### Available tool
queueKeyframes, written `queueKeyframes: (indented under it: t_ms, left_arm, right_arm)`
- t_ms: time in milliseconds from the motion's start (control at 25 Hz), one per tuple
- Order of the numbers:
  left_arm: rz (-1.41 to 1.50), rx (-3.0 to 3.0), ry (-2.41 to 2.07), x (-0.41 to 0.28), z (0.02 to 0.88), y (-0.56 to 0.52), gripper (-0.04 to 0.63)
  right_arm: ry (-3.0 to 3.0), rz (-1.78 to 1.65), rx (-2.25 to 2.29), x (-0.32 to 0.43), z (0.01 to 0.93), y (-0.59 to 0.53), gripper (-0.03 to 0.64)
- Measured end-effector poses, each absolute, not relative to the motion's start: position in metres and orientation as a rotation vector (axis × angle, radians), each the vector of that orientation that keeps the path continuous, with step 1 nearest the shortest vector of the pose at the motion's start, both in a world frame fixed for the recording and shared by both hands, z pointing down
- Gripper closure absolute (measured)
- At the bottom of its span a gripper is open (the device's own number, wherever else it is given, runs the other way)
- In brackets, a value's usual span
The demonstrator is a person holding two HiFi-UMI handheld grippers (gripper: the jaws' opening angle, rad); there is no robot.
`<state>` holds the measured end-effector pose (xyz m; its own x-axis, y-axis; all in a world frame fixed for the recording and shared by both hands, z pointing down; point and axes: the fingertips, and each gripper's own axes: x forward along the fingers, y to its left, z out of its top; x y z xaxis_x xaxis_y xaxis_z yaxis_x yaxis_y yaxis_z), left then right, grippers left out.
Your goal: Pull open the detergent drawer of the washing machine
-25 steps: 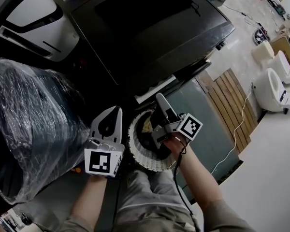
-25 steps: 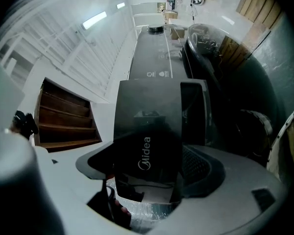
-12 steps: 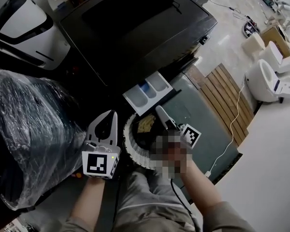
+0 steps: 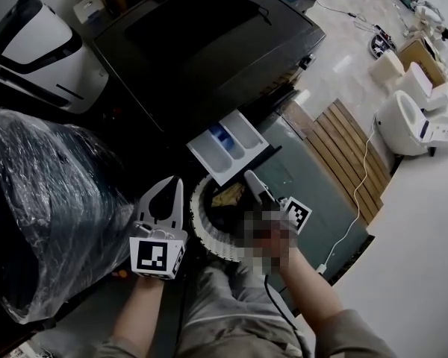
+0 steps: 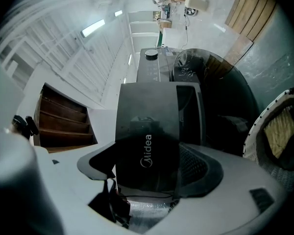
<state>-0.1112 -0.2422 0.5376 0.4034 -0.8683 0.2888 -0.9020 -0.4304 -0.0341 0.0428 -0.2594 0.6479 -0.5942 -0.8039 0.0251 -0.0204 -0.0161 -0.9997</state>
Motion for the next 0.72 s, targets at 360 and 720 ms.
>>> queueKeyframes:
  t_ms: [360, 720]
  left_arm:
    - [0.434, 2.516, -1.602, -0.117, 0.535, -0.229, 0.580]
    - [0.417, 2.510, -1.605, -0.117, 0.513, -0.218, 0.580]
  right_arm:
    - [1.643, -1.670, -0.902, 0.052, 0.652, -0.249, 0.202]
    - [1.896, -1.566, -1.123, 0.072, 0.621, -0.236, 0.202]
